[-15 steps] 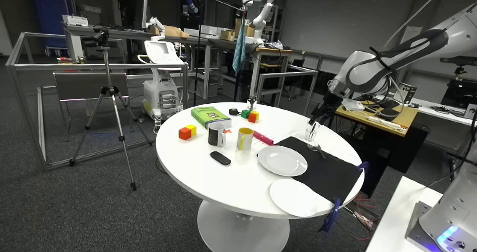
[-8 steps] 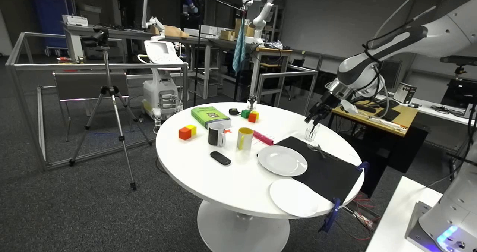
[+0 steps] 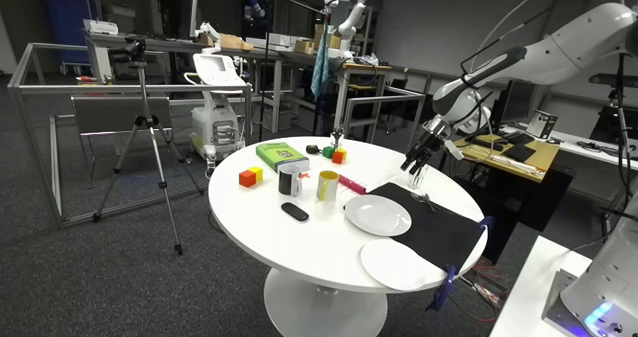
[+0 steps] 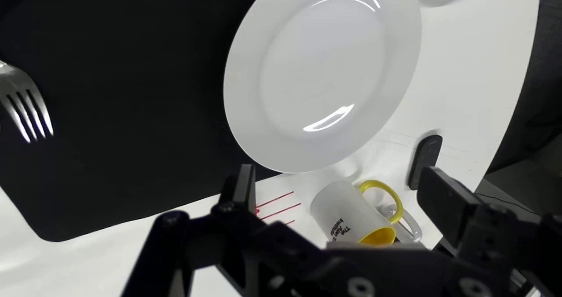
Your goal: Put the white ceramic plate on the black mat
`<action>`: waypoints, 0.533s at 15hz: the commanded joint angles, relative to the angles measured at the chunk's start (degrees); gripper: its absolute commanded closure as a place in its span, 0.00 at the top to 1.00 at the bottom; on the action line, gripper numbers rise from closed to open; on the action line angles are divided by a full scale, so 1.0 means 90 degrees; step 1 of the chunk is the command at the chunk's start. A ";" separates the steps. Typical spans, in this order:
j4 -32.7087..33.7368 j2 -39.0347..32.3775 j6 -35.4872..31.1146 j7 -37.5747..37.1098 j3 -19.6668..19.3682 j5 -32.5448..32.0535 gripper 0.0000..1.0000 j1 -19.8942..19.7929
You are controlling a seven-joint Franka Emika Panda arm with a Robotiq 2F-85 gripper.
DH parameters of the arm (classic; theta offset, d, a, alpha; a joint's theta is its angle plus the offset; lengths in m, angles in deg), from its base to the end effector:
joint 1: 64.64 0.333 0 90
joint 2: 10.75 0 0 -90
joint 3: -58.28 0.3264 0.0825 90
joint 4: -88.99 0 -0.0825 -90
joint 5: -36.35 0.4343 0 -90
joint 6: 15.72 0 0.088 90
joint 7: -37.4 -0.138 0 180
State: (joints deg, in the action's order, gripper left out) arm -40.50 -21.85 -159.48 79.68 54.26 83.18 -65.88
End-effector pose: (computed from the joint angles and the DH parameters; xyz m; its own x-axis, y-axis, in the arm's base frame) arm 0.5796 -0.0463 0.2236 0.9707 -0.0598 0.2329 0.0401 -0.9148 -0.4019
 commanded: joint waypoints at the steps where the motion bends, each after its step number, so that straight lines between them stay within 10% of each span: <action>1: 0.0801 -0.0790 0.0124 0.0278 0.0311 0.0238 1.00 -0.0410; 8: 0.1870 -0.2020 0.0029 0.0226 0.0855 0.0379 1.00 -0.0799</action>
State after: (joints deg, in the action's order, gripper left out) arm -28.23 -35.96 -159.74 79.80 59.28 85.08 -70.75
